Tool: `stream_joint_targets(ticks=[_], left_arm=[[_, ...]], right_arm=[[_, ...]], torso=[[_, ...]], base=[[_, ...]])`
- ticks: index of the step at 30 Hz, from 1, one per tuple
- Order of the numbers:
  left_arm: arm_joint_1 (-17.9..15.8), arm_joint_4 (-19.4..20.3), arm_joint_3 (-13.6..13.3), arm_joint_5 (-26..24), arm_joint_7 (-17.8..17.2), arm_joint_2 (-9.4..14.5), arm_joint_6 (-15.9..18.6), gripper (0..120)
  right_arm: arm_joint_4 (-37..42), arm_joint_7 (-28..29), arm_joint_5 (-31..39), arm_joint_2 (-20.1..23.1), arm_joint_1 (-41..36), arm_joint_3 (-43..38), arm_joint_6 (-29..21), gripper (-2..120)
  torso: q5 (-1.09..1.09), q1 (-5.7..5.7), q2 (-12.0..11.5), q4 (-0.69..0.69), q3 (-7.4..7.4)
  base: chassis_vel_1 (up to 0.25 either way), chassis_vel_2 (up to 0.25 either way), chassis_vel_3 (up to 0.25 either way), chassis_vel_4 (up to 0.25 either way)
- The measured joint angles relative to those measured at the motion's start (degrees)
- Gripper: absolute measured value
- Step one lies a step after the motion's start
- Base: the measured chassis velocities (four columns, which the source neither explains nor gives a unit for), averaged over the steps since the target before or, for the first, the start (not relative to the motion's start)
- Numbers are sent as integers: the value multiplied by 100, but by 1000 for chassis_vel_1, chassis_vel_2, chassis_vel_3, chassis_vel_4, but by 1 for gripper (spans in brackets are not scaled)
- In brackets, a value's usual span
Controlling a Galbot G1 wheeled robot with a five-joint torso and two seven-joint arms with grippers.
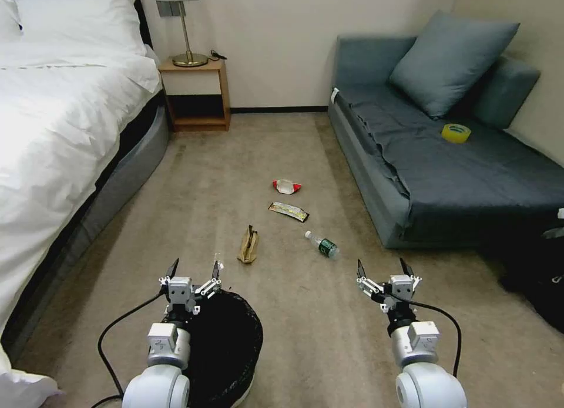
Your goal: Pick up the trash bin, then pick up the garbage on the floor and place it into the trash bin.
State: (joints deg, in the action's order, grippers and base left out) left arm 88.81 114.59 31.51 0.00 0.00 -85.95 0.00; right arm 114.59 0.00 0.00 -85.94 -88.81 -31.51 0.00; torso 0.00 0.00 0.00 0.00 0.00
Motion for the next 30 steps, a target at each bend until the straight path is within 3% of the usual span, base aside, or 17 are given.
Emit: stream_joint_targets(ticks=[30], left_arm=[[0,0,0,0,0,0,0,100]], right_arm=[[0,0,0,0,0,0,0,100]], torso=[[0,0,0,0,0]], base=[[0,0,0,0]])
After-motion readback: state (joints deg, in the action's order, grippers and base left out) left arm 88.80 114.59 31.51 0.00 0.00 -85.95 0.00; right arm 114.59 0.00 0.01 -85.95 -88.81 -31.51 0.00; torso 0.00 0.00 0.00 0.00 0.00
